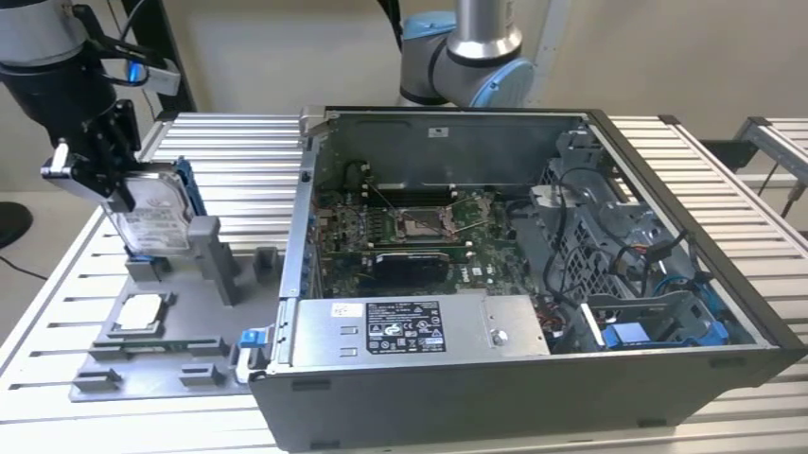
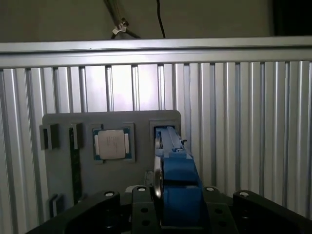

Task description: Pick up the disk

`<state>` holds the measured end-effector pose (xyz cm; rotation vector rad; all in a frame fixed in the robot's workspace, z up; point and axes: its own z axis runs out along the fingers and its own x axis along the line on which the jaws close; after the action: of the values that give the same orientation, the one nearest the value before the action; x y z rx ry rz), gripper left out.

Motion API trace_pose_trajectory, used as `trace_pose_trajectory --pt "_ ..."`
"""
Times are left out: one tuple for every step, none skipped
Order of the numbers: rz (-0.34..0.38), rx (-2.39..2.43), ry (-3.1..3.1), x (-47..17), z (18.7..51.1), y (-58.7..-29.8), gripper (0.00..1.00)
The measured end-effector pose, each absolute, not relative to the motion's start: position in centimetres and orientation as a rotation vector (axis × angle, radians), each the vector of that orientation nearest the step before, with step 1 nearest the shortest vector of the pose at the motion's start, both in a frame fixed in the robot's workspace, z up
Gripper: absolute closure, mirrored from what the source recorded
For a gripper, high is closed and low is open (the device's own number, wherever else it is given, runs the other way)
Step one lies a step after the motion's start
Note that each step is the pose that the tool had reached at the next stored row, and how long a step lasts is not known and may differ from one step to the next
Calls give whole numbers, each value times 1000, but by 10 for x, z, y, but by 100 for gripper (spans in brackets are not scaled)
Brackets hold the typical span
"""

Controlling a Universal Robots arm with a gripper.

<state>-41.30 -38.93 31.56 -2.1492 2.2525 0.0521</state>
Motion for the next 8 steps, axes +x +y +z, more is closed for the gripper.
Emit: trace_pose_trajectory --pt "52 -2149 2252 -413 318 -389 100" --pt "52 -2149 2252 -413 322 -389 100" --pt "52 -2149 2252 -413 325 -389 100" --pt "52 -2149 2252 -413 329 -389 100" --pt "52 -2149 2252 -413 338 -389 100" --pt "52 -2149 2252 -413 343 -389 100" --pt "52 -2149 2252 -413 347 -389 100" --pt "52 -2149 2252 -413 352 -389 100"
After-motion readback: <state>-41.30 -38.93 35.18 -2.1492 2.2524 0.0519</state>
